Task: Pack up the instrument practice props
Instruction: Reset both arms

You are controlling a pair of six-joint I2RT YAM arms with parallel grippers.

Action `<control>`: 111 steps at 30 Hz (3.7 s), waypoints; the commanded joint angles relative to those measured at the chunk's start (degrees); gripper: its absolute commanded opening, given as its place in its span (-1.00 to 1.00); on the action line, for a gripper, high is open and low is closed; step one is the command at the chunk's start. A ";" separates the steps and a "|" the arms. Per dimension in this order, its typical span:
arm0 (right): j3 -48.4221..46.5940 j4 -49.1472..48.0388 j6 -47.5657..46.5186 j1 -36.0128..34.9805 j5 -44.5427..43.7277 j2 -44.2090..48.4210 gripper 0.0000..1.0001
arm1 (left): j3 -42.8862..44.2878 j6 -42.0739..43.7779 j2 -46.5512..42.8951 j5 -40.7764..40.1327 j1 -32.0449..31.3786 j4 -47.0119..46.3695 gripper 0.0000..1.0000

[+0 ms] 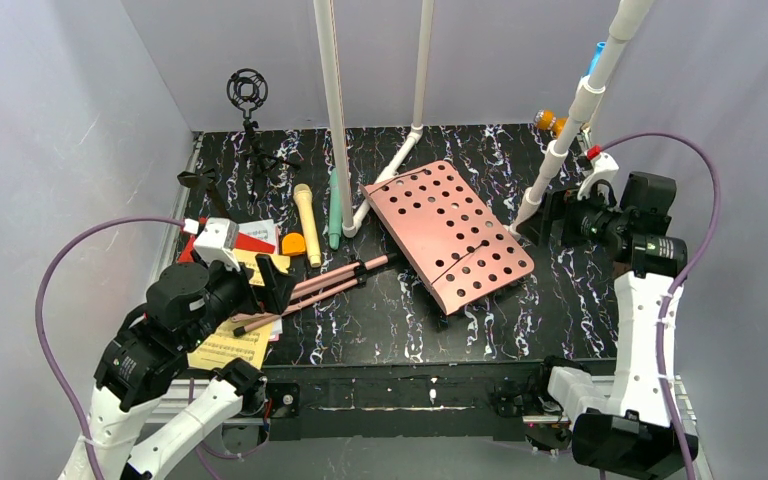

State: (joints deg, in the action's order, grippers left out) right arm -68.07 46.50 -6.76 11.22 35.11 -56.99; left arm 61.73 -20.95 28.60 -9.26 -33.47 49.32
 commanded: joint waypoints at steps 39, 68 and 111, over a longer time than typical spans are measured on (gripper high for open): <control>-10.42 -16.42 8.18 0.32 -14.83 7.99 0.97 | 16.41 -0.33 5.59 4.91 0.23 -5.21 0.96; -5.41 -19.02 6.85 0.30 -19.72 9.05 0.97 | 11.37 -0.08 4.01 1.54 0.25 -5.29 0.96; -3.87 -20.31 4.92 0.31 -20.77 10.94 0.97 | 10.17 -0.40 1.11 0.29 0.25 -3.87 0.96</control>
State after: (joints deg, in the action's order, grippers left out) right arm -71.35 28.53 -1.48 11.27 14.87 -46.81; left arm 71.94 -21.65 30.35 -8.08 -33.47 45.04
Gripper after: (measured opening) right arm 0.984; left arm 0.981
